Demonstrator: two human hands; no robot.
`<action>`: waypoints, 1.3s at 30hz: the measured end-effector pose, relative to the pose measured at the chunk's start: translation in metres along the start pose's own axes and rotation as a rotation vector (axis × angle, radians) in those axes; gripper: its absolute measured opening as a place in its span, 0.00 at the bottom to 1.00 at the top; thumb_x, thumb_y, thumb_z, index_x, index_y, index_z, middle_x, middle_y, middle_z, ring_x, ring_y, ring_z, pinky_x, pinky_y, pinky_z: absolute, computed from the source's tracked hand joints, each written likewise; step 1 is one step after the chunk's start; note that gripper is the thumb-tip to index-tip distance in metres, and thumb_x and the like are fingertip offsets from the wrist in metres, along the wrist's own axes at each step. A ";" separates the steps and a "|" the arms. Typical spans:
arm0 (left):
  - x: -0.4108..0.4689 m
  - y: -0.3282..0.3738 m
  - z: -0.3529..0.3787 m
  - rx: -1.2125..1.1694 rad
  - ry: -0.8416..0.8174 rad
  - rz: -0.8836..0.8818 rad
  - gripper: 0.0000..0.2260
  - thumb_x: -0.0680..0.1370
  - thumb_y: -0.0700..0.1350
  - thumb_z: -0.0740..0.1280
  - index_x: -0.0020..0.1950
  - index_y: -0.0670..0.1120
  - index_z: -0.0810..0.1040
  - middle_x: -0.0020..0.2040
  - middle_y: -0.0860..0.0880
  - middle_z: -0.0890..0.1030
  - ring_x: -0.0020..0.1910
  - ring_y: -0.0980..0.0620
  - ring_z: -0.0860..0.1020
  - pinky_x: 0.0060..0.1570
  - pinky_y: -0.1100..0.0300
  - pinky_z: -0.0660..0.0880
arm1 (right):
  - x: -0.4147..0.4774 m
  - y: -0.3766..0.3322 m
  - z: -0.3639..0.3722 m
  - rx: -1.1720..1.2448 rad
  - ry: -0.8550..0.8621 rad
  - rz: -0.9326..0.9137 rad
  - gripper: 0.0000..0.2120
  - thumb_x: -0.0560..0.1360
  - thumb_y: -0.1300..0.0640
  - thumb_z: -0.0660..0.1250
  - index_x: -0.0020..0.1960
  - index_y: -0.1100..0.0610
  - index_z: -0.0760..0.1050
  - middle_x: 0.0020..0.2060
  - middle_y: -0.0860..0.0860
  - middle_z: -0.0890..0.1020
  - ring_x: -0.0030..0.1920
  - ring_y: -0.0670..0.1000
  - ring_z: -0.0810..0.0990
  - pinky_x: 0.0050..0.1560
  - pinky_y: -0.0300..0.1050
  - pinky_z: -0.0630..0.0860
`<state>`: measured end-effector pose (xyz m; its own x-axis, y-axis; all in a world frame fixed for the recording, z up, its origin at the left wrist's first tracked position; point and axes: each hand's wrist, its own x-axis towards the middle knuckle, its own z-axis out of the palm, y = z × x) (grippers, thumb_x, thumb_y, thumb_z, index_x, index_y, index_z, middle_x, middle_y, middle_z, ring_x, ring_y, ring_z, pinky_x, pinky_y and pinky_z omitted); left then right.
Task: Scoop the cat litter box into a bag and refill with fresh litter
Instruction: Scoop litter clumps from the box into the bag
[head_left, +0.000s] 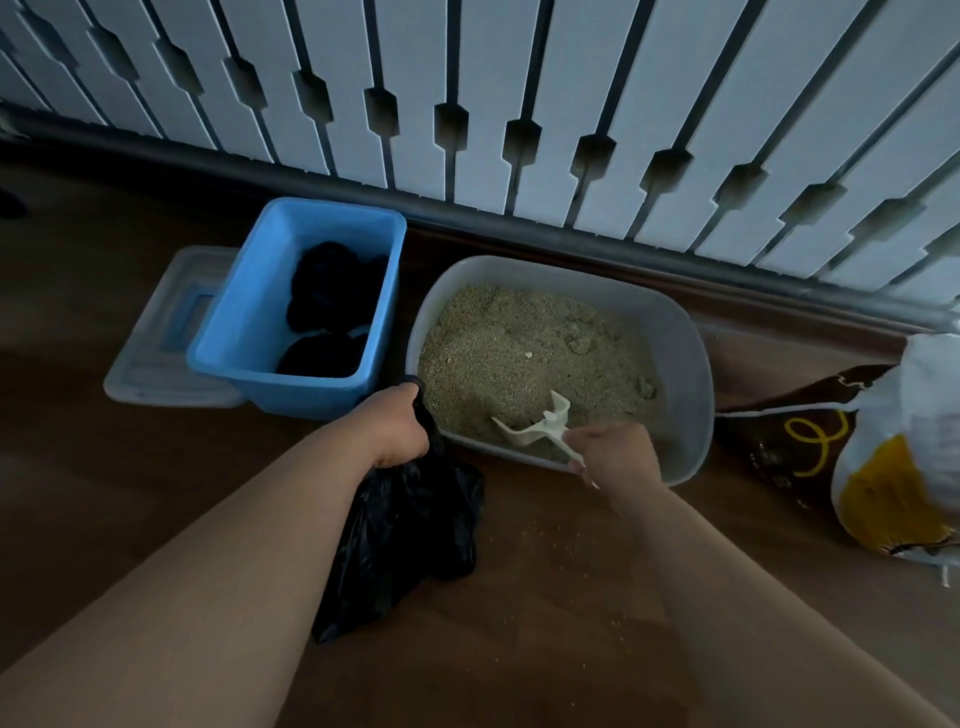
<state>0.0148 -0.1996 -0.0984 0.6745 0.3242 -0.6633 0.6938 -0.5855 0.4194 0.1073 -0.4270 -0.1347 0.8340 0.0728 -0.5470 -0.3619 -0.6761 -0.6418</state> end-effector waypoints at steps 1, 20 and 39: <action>0.000 0.001 -0.001 -0.017 0.011 0.014 0.31 0.74 0.36 0.64 0.76 0.46 0.59 0.69 0.40 0.69 0.60 0.44 0.74 0.41 0.62 0.73 | -0.002 0.003 -0.001 0.011 0.010 -0.009 0.08 0.75 0.56 0.69 0.38 0.52 0.82 0.24 0.50 0.81 0.25 0.48 0.75 0.36 0.47 0.75; 0.005 0.028 0.001 0.031 -0.001 0.063 0.37 0.75 0.38 0.65 0.79 0.48 0.49 0.75 0.43 0.61 0.68 0.45 0.67 0.54 0.61 0.68 | 0.019 -0.015 -0.049 -0.033 0.135 0.141 0.12 0.72 0.60 0.69 0.31 0.60 0.74 0.31 0.55 0.79 0.36 0.56 0.79 0.40 0.49 0.75; 0.036 0.010 0.001 -0.043 0.080 0.087 0.34 0.75 0.38 0.63 0.78 0.48 0.54 0.73 0.46 0.62 0.66 0.44 0.69 0.65 0.53 0.70 | 0.084 -0.038 0.021 0.119 0.186 0.092 0.09 0.76 0.57 0.63 0.41 0.57 0.79 0.39 0.55 0.84 0.38 0.54 0.82 0.40 0.50 0.78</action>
<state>0.0455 -0.1948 -0.1189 0.7495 0.3325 -0.5724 0.6407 -0.5820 0.5008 0.1827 -0.3800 -0.1674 0.8539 -0.1291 -0.5043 -0.4769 -0.5820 -0.6587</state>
